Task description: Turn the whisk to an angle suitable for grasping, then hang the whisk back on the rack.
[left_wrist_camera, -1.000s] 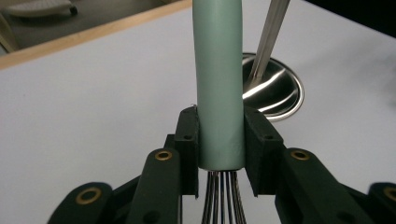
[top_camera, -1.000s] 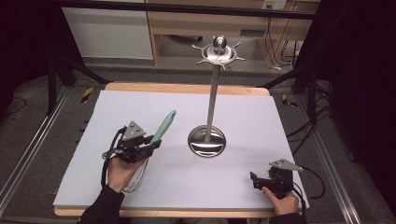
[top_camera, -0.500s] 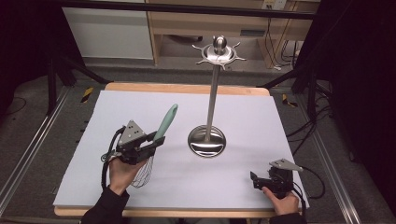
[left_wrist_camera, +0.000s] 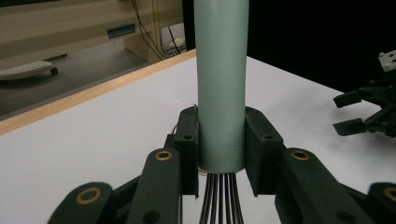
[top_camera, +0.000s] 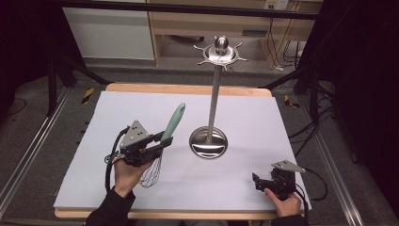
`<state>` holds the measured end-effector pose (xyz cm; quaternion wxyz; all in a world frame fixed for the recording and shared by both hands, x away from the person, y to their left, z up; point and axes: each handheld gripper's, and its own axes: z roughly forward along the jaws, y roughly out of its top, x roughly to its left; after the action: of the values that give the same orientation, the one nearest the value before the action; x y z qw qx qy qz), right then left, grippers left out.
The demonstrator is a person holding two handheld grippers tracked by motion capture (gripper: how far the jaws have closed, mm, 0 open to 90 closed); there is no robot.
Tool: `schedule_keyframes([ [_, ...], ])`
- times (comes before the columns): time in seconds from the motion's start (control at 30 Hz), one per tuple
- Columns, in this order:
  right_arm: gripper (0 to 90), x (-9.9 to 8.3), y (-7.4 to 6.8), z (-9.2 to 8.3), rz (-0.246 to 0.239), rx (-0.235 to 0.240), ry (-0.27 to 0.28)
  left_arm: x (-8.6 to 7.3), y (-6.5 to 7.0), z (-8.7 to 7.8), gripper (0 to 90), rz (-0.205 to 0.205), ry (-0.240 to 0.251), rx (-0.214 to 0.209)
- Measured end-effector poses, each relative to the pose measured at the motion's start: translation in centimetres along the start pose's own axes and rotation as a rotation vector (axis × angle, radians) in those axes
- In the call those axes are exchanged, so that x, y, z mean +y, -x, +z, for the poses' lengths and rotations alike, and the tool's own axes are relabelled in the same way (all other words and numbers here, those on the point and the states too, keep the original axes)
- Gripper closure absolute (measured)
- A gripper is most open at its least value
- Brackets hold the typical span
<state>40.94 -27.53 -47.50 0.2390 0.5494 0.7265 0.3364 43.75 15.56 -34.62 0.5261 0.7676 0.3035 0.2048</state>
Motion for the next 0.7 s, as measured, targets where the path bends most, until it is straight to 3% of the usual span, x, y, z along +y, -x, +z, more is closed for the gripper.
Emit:
schedule_keyframes([
  [0.5,8.5,0.0,0.0,0.1,-0.002,-0.003,0.001,2.5,2.8,0.3,68.9,0.058,0.087,-0.1],
  [0.7,8.5,0.0,0.0,0.0,-0.002,0.0,0.0,3.3,3.4,0.6,68.9,0.078,0.105,-0.112],
])
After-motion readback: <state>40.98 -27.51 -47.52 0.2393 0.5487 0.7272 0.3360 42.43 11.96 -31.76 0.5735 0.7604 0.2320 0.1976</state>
